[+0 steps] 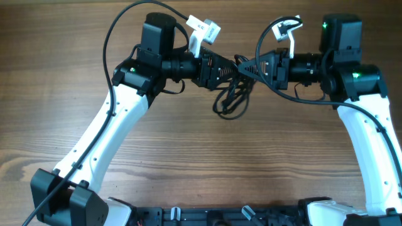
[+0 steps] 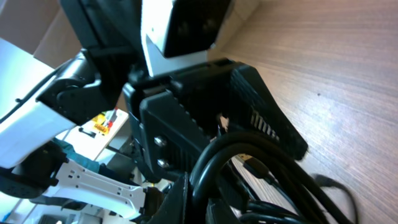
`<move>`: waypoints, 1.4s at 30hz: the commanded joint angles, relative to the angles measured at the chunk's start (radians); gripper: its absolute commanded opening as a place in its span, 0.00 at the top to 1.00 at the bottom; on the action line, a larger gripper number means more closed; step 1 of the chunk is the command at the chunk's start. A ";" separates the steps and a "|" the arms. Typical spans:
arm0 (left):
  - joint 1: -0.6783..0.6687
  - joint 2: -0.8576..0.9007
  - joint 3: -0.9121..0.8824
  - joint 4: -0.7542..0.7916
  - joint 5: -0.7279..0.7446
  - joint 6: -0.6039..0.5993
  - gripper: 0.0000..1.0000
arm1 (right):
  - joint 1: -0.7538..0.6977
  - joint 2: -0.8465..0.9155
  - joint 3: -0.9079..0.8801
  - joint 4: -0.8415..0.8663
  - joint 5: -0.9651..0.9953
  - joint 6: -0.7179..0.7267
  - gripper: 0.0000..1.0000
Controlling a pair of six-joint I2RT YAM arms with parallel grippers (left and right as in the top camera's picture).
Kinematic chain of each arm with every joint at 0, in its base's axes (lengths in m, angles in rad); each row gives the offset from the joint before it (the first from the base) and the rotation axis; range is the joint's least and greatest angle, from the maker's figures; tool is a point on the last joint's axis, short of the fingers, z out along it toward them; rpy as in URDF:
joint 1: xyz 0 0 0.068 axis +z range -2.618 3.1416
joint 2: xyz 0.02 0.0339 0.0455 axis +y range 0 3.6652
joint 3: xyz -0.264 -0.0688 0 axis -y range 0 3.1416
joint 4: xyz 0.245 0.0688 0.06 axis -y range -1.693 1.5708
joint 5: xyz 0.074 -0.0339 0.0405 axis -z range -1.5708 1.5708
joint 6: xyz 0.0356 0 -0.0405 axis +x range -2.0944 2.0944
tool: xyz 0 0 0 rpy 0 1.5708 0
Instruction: Untangle cables
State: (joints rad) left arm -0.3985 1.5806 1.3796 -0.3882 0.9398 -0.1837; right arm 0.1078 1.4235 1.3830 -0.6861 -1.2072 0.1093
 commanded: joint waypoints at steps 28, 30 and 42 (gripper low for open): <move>-0.075 0.030 0.009 -0.035 -0.646 -0.240 0.96 | -0.195 -0.021 0.035 0.085 0.232 0.353 0.96; -0.075 0.030 0.009 -0.109 -0.646 -0.239 0.96 | -0.170 -0.019 0.032 -0.062 0.507 0.264 0.96; -0.075 0.030 0.009 -0.306 -0.501 -0.510 0.96 | 0.121 0.032 0.031 -0.159 0.629 0.008 0.22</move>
State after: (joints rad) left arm -0.4713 1.6157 1.3891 -0.7086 0.3840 -0.6247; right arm 0.2028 1.4265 1.4029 -0.8490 -0.6323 0.1501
